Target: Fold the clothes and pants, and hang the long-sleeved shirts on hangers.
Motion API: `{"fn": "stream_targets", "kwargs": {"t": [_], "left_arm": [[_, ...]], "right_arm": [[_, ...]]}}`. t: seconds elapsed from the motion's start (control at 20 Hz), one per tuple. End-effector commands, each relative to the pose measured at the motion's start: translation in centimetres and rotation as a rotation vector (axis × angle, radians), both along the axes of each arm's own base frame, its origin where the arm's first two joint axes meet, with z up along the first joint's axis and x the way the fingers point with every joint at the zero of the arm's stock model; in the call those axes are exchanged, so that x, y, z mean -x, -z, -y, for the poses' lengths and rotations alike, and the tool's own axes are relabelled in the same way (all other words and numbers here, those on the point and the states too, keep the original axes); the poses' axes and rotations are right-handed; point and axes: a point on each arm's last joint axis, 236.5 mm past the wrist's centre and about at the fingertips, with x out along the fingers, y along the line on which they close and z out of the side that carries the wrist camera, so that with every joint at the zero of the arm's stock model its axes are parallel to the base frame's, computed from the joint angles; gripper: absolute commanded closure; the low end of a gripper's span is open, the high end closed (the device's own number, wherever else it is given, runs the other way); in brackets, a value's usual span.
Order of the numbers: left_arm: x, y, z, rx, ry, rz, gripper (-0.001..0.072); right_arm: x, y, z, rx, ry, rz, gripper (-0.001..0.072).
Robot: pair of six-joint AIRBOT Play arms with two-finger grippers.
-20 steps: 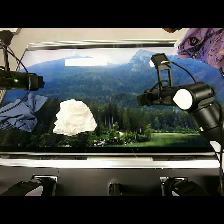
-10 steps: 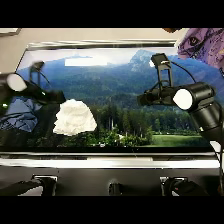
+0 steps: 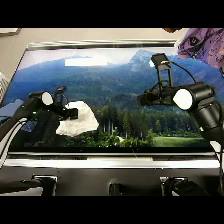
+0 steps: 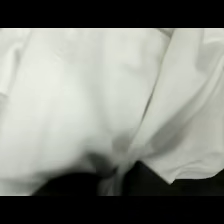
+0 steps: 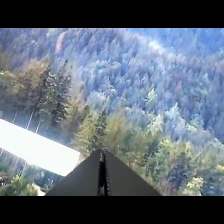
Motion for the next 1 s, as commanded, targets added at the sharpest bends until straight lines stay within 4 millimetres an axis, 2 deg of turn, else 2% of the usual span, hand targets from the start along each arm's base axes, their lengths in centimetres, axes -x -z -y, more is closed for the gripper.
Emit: {"fn": "stream_targets", "kwargs": {"t": [0.0,0.1,0.25,0.35,0.4,0.5,0.55,0.6,0.65,0.7,0.75,0.8,0.85,0.95], "left_arm": [[1.3,0.4,3.6,0.079,0.018,-0.044,0.069],[1.7,-1.5,8.1,0.189,0.036,-0.037,0.069],[2.1,-5.3,17.3,0.395,0.067,0.035,0.0691],[2.6,-7.1,23.1,0.513,0.048,0.103,0.0691],[2.9,-7.2,25.3,0.54,0.03,0.132,0.0691],[3.9,-5.7,28.3,0.549,0.017,0.151,0.069],[4.5,-4.7,29.0,0.541,0.014,0.136,0.066],[4.9,-3.9,29.3,0.531,0.02,0.123,0.0504],[5.0,-3.6,29.2,0.529,0.017,0.11,0.0184],[4.7,-3.9,28.7,0.529,0.007,0.099,-0.0008],[4.2,-4.4,27.6,0.527,0.003,0.091,-0.0007],[3.4,-5.2,26.1,0.522,0.01,0.096,-0.0007],[2.4,-6.1,24.4,0.518,0.027,0.112,-0.0007],[0.6,-7.8,20.4,0.509,0.049,0.14,-0.0007]], "right_arm": [[0.1,0.0,0.0,0.001,-0.001,-0.004,0.0675],[0.7,0.4,0.2,0.015,-0.003,-0.031,0.0674],[2.2,1.0,2.3,0.103,0.006,-0.079,0.0674],[3.3,0.7,3.7,0.152,0.016,-0.099,0.0675],[3.9,0.6,4.4,0.175,0.022,-0.109,0.0675],[4.9,0.7,5.4,0.21,0.031,-0.141,0.0675],[5.3,0.9,5.5,0.215,0.031,-0.16,0.0674],[5.4,1.2,5.4,0.215,0.028,-0.17,0.0659],[5.4,1.4,5.4,0.217,0.028,-0.177,0.0546],[5.2,1.7,5.5,0.228,0.029,-0.185,0.0406],[5.1,2.0,6.0,0.256,0.027,-0.188,0.0347],[4.9,2.2,6.9,0.302,0.027,-0.186,0.0343],[4.7,2.4,8.1,0.329,0.052,-0.198,0.028],[4.3,3.7,11.7,0.28,0.201,-0.277,0.0275]]}}
